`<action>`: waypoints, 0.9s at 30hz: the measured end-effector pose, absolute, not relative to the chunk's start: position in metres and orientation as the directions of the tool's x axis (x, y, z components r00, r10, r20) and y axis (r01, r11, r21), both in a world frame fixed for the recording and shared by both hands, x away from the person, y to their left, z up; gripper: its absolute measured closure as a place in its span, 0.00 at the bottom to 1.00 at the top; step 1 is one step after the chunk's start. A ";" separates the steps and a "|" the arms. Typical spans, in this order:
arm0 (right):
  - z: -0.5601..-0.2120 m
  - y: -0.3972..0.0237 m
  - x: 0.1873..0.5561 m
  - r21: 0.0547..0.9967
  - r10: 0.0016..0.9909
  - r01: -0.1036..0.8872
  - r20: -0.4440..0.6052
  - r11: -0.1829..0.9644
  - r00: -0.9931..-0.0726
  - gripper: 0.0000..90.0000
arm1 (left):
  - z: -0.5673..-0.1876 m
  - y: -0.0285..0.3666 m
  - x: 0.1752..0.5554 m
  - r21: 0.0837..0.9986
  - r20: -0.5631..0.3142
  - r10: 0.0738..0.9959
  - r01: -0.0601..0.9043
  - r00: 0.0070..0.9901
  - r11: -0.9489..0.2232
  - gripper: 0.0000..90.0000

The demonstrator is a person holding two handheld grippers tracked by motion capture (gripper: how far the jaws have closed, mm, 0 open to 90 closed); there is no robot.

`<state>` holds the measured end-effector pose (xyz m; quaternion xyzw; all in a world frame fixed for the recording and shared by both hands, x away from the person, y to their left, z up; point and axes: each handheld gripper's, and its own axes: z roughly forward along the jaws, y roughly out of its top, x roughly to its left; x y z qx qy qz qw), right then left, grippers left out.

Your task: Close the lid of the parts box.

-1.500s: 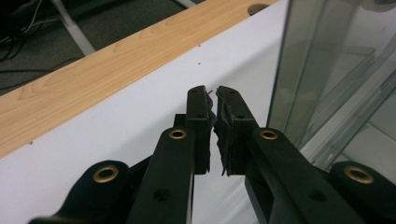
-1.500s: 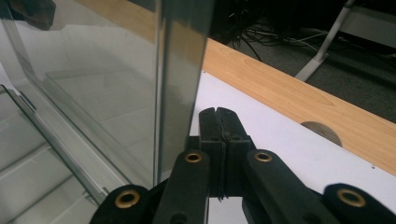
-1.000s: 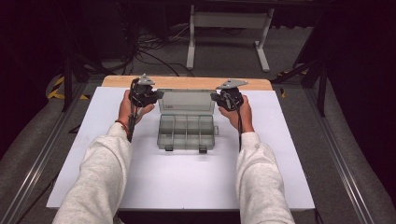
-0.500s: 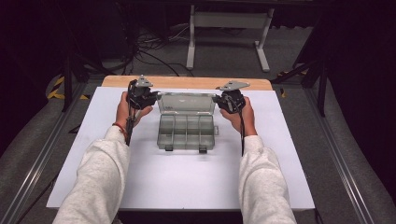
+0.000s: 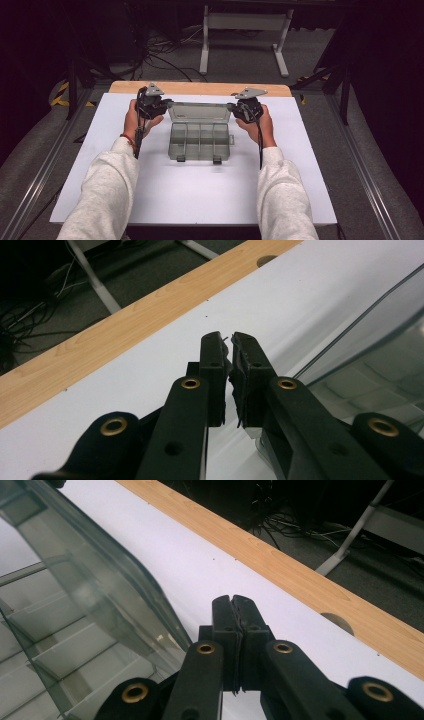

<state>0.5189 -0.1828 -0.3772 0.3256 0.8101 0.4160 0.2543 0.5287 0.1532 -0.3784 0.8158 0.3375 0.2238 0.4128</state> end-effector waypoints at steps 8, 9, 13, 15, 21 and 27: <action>-0.377 -0.183 0.515 0.832 0.733 0.315 -0.151 0.457 -0.664 0.99 | -0.380 0.150 0.522 0.805 0.118 0.734 0.368 0.668 -0.465 0.94; -0.377 -0.183 0.515 0.828 0.730 0.318 -0.151 0.462 -0.667 1.00 | -0.381 0.150 0.521 0.804 0.124 0.730 0.364 0.672 -0.471 0.94; -0.379 -0.183 0.512 0.826 0.722 0.317 -0.149 0.467 -0.675 1.00 | -0.380 0.150 0.519 0.799 0.136 0.729 0.360 0.671 -0.481 0.93; -0.379 -0.183 0.511 0.824 0.720 0.315 -0.152 0.471 -0.677 1.00 | -0.380 0.150 0.518 0.798 0.138 0.729 0.361 0.670 -0.483 0.93; -0.376 -0.185 0.507 0.826 0.712 0.305 -0.155 0.473 -0.685 1.00 | -0.380 0.149 0.516 0.795 0.146 0.721 0.353 0.678 -0.493 0.94; -0.371 -0.186 0.499 0.829 0.682 0.271 -0.169 0.489 -0.712 1.00 | -0.381 0.148 0.513 0.779 0.173 0.703 0.341 0.690 -0.526 0.97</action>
